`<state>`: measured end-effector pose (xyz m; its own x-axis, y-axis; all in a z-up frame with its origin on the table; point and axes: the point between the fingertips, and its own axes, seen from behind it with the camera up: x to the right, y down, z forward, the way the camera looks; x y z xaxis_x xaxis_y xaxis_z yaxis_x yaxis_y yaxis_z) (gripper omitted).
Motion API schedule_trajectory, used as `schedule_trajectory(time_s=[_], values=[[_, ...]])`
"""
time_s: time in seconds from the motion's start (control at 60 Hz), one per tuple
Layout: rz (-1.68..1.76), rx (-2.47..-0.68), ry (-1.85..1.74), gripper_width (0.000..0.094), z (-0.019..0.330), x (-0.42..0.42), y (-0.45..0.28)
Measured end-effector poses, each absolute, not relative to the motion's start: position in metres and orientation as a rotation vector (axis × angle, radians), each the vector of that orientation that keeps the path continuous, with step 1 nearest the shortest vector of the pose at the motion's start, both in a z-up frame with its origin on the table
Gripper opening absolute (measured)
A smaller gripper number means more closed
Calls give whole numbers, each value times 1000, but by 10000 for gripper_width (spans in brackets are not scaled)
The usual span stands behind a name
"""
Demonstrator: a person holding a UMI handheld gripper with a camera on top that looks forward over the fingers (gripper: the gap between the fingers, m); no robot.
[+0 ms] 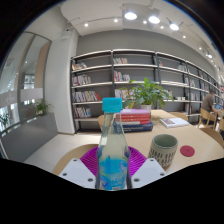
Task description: Pour water
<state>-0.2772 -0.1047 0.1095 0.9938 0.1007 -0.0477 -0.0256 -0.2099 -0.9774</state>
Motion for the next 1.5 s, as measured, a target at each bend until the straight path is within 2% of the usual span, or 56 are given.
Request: schedule_trajectory(time_s=[0.233, 0.333, 0.567, 0.95, 1.25, 1.35, 1.5], values=[[369, -1830, 222, 353, 126, -279, -82], [571, -1815, 408, 353, 144, -276, -68], [1025, -1596, 925, 359, 182, -245, -40], [1579, -1219, 1541, 360, 190, -221, -10], [1779, -970, 1869, 361, 168, -207, 9], [1809, -935, 1907, 359, 168, -204, 10], [1803, -976, 1874, 360, 175, -205, 9]])
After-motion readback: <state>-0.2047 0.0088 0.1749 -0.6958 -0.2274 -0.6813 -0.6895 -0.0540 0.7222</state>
